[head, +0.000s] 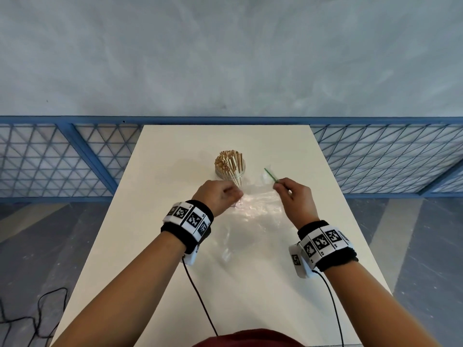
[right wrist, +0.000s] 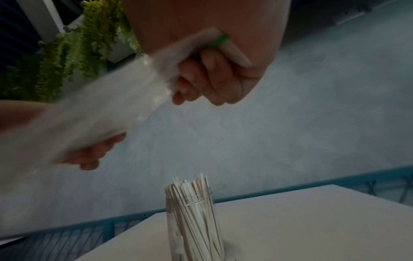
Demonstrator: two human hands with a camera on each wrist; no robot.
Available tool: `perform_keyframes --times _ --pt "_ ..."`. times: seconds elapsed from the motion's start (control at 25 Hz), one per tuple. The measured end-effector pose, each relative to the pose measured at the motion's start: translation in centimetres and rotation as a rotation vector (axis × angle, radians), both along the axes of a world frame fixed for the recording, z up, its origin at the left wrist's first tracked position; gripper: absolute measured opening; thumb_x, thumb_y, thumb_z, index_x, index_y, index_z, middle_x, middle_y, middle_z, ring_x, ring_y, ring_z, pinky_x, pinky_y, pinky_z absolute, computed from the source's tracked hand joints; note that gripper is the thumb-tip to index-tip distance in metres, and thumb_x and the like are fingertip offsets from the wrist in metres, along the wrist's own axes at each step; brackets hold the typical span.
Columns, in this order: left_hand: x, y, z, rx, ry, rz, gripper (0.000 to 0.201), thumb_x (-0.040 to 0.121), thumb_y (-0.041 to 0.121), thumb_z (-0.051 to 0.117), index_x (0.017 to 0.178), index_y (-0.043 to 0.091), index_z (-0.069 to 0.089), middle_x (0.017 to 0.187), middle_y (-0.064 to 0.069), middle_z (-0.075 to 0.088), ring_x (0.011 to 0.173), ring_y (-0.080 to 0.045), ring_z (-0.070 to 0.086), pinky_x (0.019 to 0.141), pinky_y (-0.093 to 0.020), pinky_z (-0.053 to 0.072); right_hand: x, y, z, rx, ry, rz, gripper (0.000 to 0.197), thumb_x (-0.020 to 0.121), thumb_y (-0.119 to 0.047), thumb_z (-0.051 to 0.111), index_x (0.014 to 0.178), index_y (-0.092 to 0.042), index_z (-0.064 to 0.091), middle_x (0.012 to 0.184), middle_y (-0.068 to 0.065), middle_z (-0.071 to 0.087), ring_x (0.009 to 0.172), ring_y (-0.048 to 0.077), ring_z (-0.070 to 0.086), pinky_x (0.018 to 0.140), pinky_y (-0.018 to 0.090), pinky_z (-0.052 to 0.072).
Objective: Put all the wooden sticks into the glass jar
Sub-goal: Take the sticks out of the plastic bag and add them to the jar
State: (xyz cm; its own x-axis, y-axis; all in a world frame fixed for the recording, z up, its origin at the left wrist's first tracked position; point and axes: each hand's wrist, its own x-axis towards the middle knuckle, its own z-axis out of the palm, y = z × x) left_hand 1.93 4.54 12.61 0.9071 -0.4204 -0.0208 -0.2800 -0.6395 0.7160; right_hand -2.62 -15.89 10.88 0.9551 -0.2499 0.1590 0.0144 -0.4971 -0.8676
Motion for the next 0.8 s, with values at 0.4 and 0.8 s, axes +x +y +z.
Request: perform_keyframes --times 0.4,0.8 --pt "0.7 -3.0 0.2 -0.590 0.042 0.426 0.015 0.092 0.008 0.051 0.100 0.002 0.061 0.071 0.008 0.057 0.052 0.008 0.056 0.052 -0.002 0.044 -1.4 0.1 -0.2 0.206 0.211 -0.168 0.060 0.085 -0.034 0.060 0.136 -0.017 0.034 0.118 0.003 0.047 0.106 0.022 0.048 0.089 0.033 0.039" --pt "0.1 -2.4 -1.6 -0.466 0.128 0.583 0.012 0.087 0.010 0.056 0.098 0.010 0.061 0.097 -0.016 0.067 0.082 -0.028 0.062 0.078 -0.038 0.056 -2.5 -1.0 -1.8 0.078 0.190 -0.156 0.036 0.086 -0.021 0.058 0.058 -0.007 0.039 0.057 0.008 0.039 0.055 0.020 0.035 0.057 0.028 0.034"
